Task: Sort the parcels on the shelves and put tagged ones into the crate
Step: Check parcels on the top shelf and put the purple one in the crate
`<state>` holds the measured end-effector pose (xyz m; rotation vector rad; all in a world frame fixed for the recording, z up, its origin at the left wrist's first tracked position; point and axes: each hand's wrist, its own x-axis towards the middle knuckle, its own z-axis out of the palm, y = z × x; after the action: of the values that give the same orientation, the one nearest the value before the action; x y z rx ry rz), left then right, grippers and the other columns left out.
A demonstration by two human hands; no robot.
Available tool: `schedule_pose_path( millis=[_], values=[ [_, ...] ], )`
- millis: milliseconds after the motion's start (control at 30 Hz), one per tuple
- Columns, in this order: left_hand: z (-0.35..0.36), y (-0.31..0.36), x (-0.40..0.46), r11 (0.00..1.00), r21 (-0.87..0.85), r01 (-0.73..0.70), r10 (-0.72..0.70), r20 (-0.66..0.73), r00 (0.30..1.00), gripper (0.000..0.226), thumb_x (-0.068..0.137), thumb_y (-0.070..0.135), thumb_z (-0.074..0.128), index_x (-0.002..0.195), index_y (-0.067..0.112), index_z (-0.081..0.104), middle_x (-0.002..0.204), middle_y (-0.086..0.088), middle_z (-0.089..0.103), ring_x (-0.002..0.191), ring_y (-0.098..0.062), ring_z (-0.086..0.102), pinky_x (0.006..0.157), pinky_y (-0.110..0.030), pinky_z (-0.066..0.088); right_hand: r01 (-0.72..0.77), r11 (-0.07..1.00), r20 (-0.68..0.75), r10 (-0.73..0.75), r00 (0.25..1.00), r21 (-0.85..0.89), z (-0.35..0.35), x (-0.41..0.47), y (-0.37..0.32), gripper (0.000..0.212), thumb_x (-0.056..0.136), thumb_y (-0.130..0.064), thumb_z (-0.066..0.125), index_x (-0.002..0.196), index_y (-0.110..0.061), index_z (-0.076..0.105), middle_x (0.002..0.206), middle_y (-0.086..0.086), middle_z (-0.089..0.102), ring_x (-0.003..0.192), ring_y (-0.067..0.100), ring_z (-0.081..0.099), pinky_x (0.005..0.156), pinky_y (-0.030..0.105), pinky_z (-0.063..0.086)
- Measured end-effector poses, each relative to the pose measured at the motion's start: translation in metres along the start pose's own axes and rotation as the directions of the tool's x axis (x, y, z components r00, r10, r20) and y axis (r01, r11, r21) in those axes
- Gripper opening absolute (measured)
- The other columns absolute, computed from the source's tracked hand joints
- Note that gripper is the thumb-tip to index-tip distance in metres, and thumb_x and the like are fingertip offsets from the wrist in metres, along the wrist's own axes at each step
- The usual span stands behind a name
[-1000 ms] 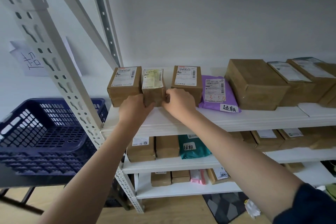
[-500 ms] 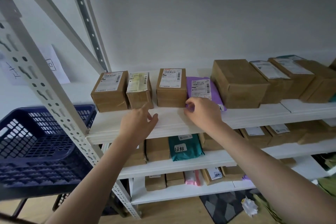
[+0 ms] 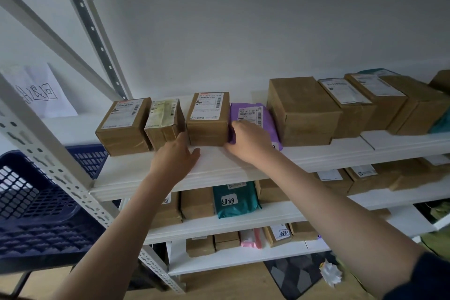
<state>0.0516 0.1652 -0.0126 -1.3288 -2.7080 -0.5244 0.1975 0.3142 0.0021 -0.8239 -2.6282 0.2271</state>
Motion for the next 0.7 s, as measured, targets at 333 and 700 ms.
schedule_pose_path(
  millis=[333, 700],
  values=[
    [0.001, 0.005, -0.042, 0.993, -0.108, -0.040, 0.037, -0.034, 0.999, 0.046, 0.096, 0.045, 0.055, 0.135, 0.021, 0.048, 0.115, 0.007, 0.064, 0.076, -0.014, 0.061, 0.063, -0.030, 0.047, 0.073, 0.997, 0.023, -0.074, 0.997, 0.034, 0.002, -0.039, 0.003, 0.035, 0.088, -0.046, 0.066, 0.102, -0.017, 0.055, 0.097, -0.002, 0.058, 0.089, 0.018, 0.055, 0.070, 0.037, 0.052],
    [-0.016, -0.002, -0.138, 0.998, -0.047, -0.046, 0.041, -0.101, 0.994, 0.042, 0.097, 0.048, 0.047, 0.136, 0.033, 0.046, 0.121, 0.019, 0.060, 0.071, -0.004, 0.063, 0.051, -0.019, 0.041, 0.163, 0.981, -0.011, -0.163, 0.987, 0.101, -0.022, -0.118, -0.007, 0.034, 0.091, -0.047, 0.064, 0.114, -0.023, 0.061, 0.108, -0.011, 0.062, 0.098, 0.010, 0.056, 0.078, 0.029, 0.053]
  ],
)
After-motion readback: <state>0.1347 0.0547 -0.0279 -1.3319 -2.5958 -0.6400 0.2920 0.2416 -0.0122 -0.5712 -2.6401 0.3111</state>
